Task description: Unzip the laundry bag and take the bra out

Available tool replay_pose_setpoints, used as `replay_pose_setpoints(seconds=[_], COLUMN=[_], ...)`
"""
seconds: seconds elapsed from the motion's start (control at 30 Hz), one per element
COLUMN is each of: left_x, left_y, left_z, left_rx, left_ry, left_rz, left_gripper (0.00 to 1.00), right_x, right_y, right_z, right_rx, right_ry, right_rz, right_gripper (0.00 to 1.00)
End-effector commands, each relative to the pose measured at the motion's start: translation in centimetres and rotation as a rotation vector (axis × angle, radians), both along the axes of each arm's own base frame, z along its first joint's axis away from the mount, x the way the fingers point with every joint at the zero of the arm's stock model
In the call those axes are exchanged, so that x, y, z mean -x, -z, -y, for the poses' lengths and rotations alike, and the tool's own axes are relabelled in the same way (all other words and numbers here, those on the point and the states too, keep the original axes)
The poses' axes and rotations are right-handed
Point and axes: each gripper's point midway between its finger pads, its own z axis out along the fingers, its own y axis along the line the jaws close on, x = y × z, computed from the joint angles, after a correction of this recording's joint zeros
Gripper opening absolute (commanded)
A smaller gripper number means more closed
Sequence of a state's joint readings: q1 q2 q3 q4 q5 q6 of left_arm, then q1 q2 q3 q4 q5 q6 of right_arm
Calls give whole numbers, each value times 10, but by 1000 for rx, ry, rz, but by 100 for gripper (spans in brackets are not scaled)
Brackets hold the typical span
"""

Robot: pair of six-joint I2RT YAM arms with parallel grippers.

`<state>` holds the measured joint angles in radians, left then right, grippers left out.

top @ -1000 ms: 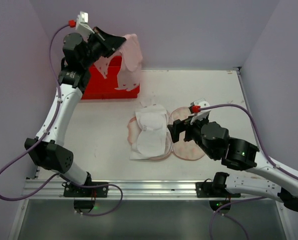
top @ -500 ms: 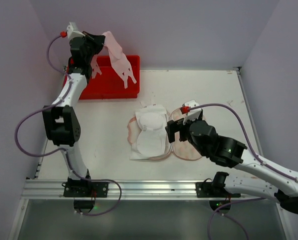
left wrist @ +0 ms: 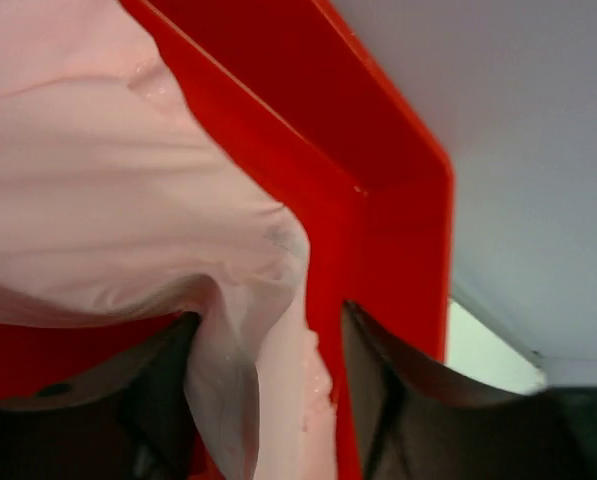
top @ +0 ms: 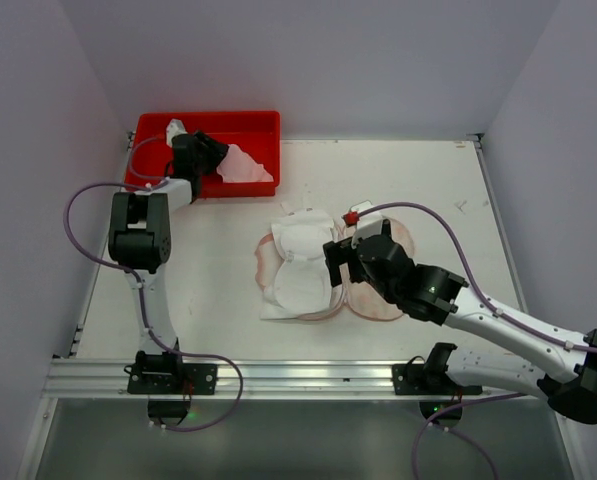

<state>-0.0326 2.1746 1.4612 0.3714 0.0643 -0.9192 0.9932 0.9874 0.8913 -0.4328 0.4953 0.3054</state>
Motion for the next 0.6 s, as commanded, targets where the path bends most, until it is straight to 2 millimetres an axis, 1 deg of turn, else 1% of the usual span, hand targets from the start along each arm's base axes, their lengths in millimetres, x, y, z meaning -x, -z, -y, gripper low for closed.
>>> replay_pose_setpoints(seconds=[0.0, 0.03, 0.07, 0.1, 0.13, 0.17, 0.2, 0.23, 0.27, 0.3, 0.33, 0.37, 0.4, 0.43, 0.47, 0.5, 0.53, 0.57], left_x=[-3, -1, 0, 2, 4, 7, 12, 24, 32, 43, 61, 72, 92, 109, 125, 143, 167, 190], left_y=[-63, -69, -78, -95, -106, -112, -125, -125, -126, -137, -126, -121, -127, -110, -104, -114, -88, -83], left_z=[-28, -32, -39, -43, -47, -54, -57, -59, -59, -60, -58, -47, -35, -23, 12, 30, 49, 90], left_rx=[-100, -128, -186, -220, -255, -311, -336, -359, -401, -428, -450, -478, -479, -474, -450, -431, -406, -346], left_ry=[-77, -90, -104, -112, -115, -123, -130, -118, -98, -106, -82, -36, 22, 75, 209, 273, 357, 506], left_rz=[133, 104, 100, 105, 69, 48, 40, -41, -73, -84, -169, -198, -217, -263, -258, -228, -277, -267], left_gripper=[68, 83, 88, 98, 100, 100, 100, 100, 100, 100, 100, 100, 100, 100, 100, 100, 100, 100], right_x=[-2, -1, -1, 0, 0, 0, 0, 1, 0, 0, 1, -1, -2, -2, -4, -4, -4, -4], right_y=[-4, -2, -1, -2, -1, 0, -1, 1, 2, 3, 6, 8, 10, 11, 11, 12, 14, 13], right_z=[-10, -10, -10, -10, -9, -9, -8, -7, -5, -5, -3, -1, 1, 3, 5, 6, 7, 8], right_rx=[-59, -59, -58, -61, -62, -61, -65, -65, -66, -71, -70, -69, -70, -71, -74, -75, -74, -79], right_ry=[-11, -14, -15, -16, -14, -14, -11, -8, -2, 1, 6, 20, 30, 37, 50, 54, 57, 60], right_rz=[-2, -6, -7, -8, -8, -9, -7, -8, -9, -9, -12, -10, -13, -14, -13, -10, -11, -7], right_gripper=[99, 99, 99, 99, 99, 99, 99, 99, 99, 99, 99, 99, 99, 99, 99, 99, 99, 99])
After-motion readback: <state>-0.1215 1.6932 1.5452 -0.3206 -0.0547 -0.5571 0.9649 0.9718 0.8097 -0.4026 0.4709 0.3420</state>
